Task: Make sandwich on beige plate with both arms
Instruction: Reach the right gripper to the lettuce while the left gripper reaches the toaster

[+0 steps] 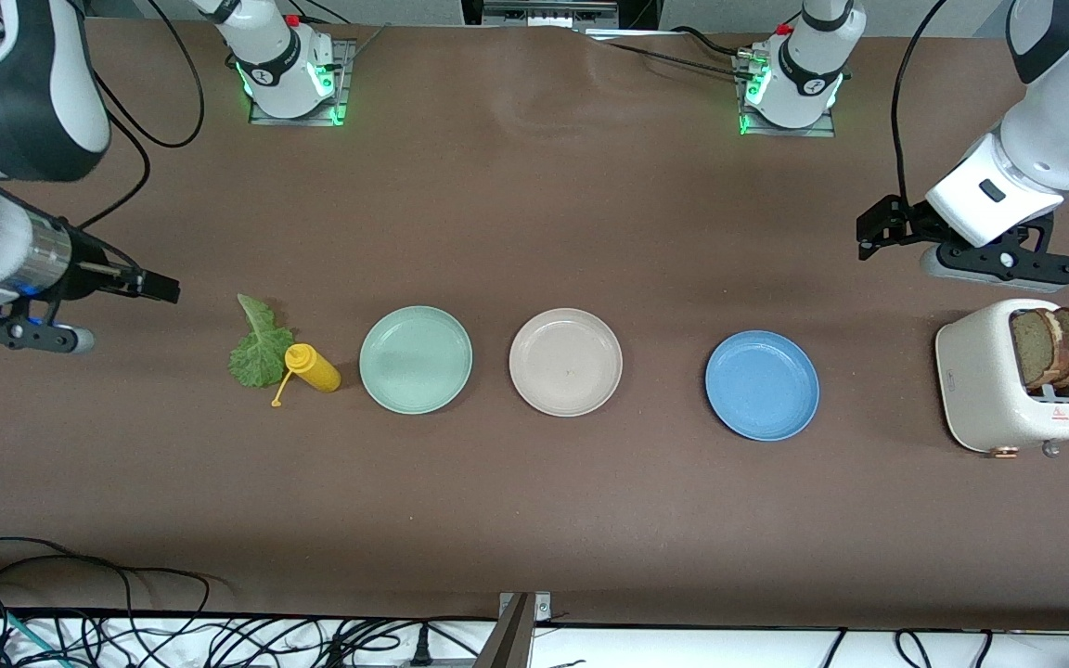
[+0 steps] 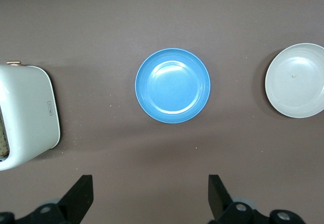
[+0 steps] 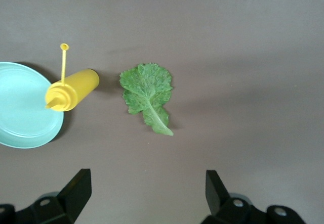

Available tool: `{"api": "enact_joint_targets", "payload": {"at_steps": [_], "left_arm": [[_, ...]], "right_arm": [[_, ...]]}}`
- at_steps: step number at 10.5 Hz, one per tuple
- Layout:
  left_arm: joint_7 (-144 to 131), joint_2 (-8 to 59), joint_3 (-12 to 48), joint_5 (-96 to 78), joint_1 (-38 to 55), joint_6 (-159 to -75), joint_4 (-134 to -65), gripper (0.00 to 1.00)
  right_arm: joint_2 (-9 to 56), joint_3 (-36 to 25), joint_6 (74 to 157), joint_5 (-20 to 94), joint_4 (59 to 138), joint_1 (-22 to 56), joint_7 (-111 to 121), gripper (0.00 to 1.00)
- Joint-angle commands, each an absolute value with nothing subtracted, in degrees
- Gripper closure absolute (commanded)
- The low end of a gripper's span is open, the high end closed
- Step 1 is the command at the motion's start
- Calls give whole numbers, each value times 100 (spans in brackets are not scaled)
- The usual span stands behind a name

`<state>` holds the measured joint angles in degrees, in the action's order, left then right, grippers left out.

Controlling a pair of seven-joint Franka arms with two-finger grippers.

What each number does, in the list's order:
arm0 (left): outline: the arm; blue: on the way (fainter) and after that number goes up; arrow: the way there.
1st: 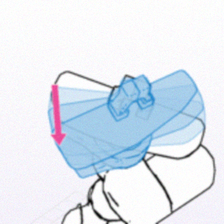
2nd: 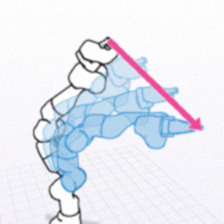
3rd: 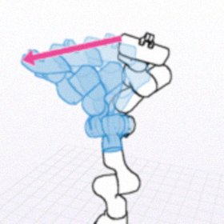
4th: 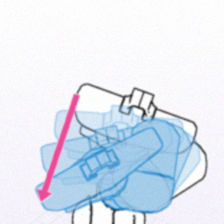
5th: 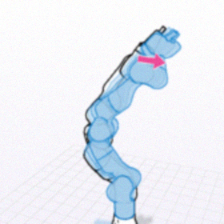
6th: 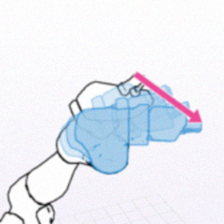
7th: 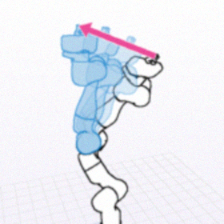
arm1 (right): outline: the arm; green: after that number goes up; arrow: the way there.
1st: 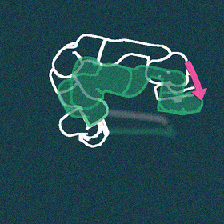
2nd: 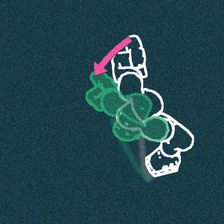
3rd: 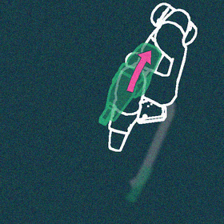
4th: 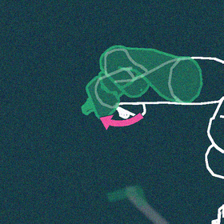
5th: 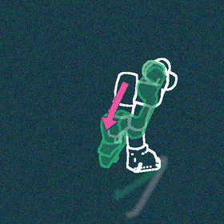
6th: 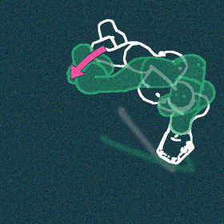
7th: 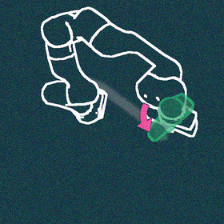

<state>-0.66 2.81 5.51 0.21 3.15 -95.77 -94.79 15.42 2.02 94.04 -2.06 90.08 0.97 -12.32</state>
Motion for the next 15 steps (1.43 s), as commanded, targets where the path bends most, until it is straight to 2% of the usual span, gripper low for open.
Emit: {"api": "enact_joint_targets", "payload": {"at_steps": [1,4,6,15], "left_arm": [[-105,657,554,-18,299,-9650,-9352,0],[-35,940,510,351,10,-9721,-9343,0],[-18,1098,510,508,-516,-9738,-9343,0],[-18,1222,501,888,-1264,-9896,-9343,0]], "right_arm": [[1923,185,9422,-132,8930,62,-1213,0],[2407,176,9422,-141,8930,27,-1213,0],[2714,176,9422,-141,8930,-9,-1213,0],[3726,211,9492,-141,8930,61,-1143,0]]}}
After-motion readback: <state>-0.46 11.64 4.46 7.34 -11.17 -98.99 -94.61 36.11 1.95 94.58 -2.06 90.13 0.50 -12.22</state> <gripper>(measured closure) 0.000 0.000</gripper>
